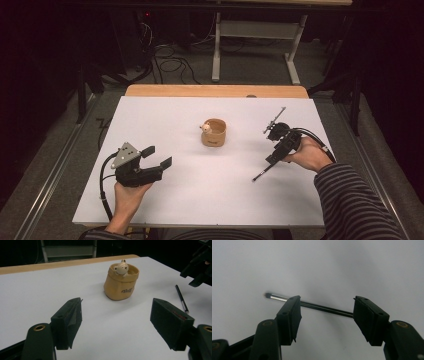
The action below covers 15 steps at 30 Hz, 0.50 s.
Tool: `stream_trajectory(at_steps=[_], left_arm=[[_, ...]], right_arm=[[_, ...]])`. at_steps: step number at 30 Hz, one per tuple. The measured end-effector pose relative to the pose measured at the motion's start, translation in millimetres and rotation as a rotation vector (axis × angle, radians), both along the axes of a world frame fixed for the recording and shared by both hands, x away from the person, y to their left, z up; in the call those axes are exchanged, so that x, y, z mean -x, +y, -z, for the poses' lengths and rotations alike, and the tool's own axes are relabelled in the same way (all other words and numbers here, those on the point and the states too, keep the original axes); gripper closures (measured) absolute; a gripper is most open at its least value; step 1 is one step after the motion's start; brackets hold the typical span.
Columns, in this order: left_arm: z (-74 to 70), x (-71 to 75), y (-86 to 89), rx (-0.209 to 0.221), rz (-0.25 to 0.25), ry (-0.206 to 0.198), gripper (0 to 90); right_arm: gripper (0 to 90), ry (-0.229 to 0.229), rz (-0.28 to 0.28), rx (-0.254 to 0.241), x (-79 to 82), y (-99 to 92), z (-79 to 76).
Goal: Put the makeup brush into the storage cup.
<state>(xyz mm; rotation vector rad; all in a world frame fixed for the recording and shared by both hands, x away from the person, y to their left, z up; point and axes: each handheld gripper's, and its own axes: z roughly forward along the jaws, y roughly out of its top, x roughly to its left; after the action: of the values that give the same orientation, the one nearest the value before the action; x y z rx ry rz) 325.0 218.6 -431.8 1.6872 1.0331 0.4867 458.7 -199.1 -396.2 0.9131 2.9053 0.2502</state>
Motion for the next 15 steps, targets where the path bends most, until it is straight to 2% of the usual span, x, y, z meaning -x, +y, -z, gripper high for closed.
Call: stream_trajectory(at_steps=[10,15], left_arm=[[0.8,-1.2,0.6,0.009,0.002,0.01,23.9],[2.7,-3.6,-0.4,0.003,0.015,0.033,23.1]], right_arm=[[40.3,0.024,-0.012,0.002,2.5,1.4,13.1],[40.2,0.024,-0.023,0.018,4.0,1.8,17.2]])
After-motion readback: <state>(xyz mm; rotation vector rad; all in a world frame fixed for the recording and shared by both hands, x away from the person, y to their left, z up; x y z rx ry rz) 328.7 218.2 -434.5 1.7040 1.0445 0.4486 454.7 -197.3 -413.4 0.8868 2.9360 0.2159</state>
